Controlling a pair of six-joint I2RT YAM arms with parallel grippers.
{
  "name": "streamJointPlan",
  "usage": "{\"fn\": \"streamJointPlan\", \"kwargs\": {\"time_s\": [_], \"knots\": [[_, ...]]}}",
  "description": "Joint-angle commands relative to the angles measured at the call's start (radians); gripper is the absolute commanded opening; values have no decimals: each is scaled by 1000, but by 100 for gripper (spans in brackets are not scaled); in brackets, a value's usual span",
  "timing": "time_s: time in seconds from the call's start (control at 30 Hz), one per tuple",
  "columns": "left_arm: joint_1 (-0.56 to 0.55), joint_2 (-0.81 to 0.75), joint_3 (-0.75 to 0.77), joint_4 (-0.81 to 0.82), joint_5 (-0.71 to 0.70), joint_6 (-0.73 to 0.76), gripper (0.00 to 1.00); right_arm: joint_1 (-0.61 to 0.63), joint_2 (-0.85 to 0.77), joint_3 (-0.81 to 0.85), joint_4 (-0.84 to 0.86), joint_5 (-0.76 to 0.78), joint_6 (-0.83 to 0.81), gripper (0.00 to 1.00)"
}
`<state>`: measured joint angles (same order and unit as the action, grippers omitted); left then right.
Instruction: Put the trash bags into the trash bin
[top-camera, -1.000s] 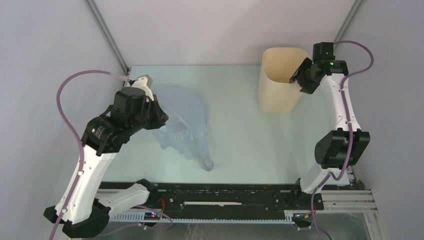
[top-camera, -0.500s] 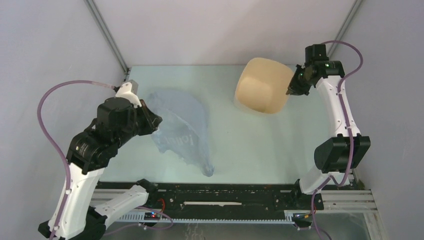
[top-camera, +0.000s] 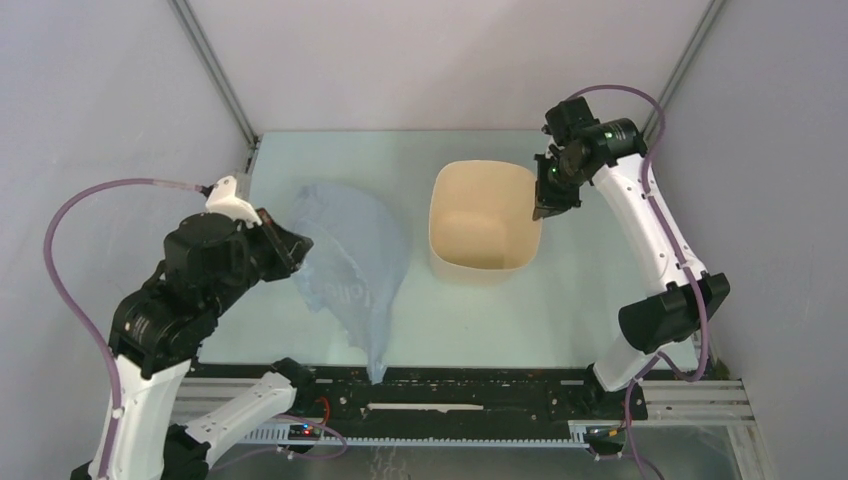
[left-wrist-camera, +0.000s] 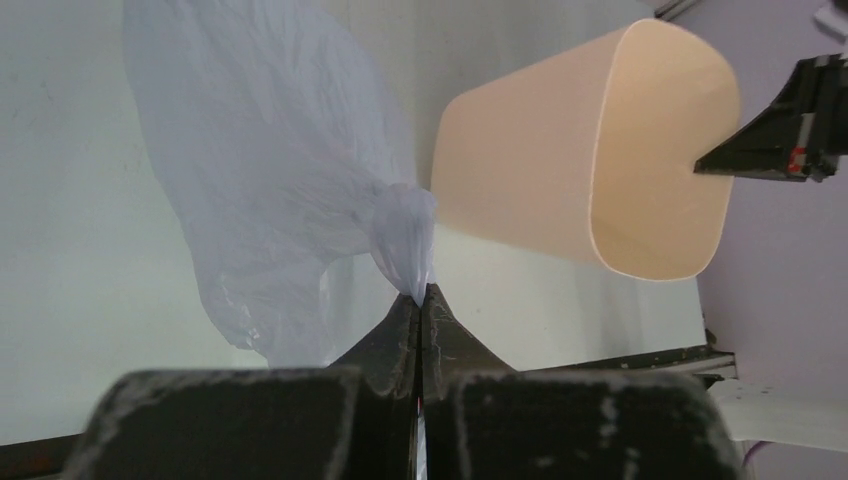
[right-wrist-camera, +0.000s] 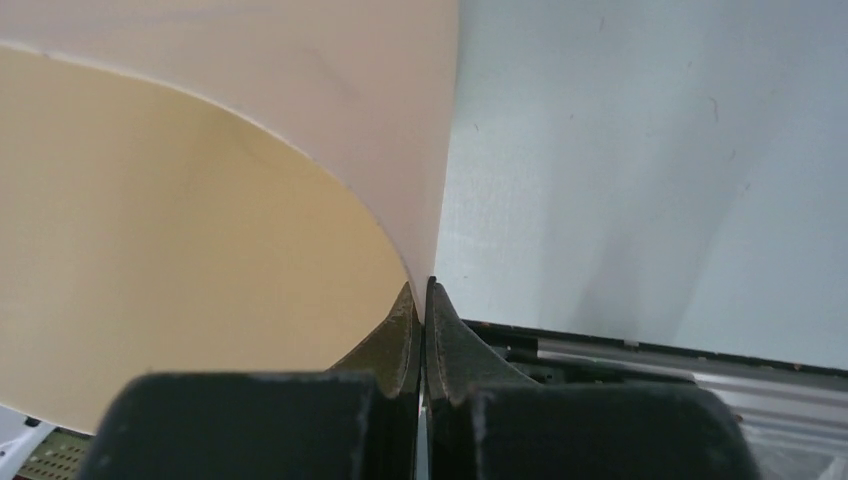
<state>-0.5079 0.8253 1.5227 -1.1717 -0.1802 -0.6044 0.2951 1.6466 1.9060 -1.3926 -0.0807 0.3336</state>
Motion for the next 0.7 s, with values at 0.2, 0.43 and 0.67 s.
{"fn": "streamJointPlan", "kwargs": {"time_s": [0.2,0.43,0.67], "knots": [[5,-44,57,29,-11,-42,0,97,15,74,-45,122,31,0],[5,1,131,26,1,-51,0,133,41,140,-44,93,11,31],[5,26,190,15,-3,-55,0,145,-59,158,4,32,-56,80]]}}
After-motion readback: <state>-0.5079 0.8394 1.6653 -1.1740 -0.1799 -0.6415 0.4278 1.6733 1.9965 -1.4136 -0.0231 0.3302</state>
